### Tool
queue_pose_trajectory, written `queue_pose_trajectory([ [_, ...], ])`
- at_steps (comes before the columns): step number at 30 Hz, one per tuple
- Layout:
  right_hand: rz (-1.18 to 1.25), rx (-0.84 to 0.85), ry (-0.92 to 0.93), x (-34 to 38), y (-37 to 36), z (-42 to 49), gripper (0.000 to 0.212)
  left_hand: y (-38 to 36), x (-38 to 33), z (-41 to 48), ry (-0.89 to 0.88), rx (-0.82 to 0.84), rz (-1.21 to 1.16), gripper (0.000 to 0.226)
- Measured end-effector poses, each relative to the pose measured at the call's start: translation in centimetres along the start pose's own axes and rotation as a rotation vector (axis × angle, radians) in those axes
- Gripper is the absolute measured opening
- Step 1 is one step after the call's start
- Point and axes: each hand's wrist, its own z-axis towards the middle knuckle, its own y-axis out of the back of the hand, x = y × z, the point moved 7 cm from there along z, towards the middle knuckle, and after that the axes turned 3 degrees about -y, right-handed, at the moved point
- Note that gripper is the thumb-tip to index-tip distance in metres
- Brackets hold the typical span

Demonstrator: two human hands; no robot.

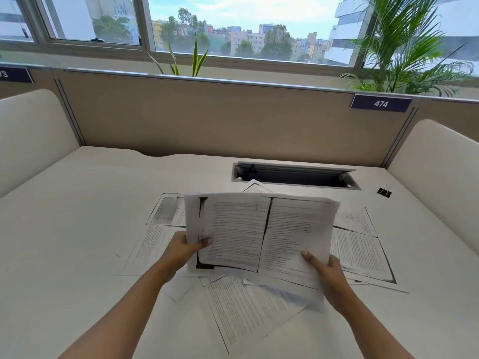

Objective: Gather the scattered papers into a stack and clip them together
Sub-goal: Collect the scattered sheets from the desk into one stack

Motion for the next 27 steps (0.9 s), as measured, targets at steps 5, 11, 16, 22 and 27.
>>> queue_pose_trajectory([
  [5,0.048,-0.088,-0.047,-1.3,1.5,0.5,0.098,1.9,1.5,0.9,-0.039,0.023,0.416,0.035],
  [11,0.093,-0.168,-0.045,-2.0,1.7,0.1,0.037,7.9,3.6,1.2,0.21,-0.328,0.746,0.069],
  [16,0.041,-0.208,-0.087,-2.6,1.6,-0.3,0.084,10.5,4.7,0.2,0.43,-0.389,0.948,0.09],
  [22,0.051,-0.173,-0.104,-3.1,1.1,-0.1,0.066,11.4,5.4,-0.1,0.457,-0.427,0.86,0.091],
  [27,0.021,-0.189,-0.127,-3.8,1.1,0.2,0.042,12.2,5.3,-0.2,0.509,-0.431,0.87,0.093],
])
